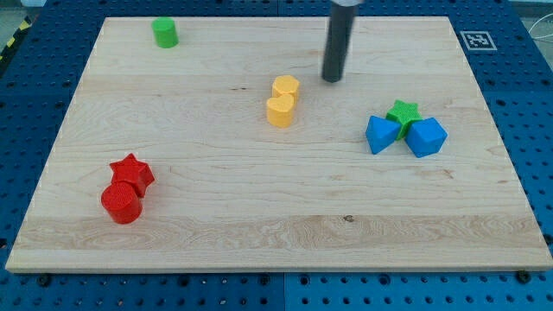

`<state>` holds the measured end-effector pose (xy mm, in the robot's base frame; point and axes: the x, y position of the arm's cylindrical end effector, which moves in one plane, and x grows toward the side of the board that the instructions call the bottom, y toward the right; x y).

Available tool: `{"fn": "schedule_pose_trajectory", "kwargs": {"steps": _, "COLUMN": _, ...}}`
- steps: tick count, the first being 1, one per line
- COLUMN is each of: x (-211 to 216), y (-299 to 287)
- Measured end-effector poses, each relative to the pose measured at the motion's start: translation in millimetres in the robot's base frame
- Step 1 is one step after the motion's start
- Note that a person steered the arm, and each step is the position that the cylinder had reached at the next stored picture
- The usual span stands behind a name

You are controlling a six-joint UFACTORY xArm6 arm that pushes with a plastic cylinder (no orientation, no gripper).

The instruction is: Slide the green circle towards the yellow hexagon

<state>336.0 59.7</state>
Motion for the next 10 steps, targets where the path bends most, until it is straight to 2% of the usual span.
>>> {"fn": "schedule_pose_trajectory", "kwargs": {"steps": 1, "x": -16, "y": -46}}
{"fn": "schedule_pose_trajectory", "kwargs": {"steps": 5, "x": -37, "y": -255}}
{"fn": "schedule_pose_trajectory", "kwargs": {"steps": 6, "x": -66, "y": -290}}
{"fn": "schedule_pose_trajectory", "kwargs": {"steps": 7, "x": -100, "y": -305}}
{"fn": "schedule_pose_trajectory", "kwargs": {"steps": 10, "x": -104, "y": -204}}
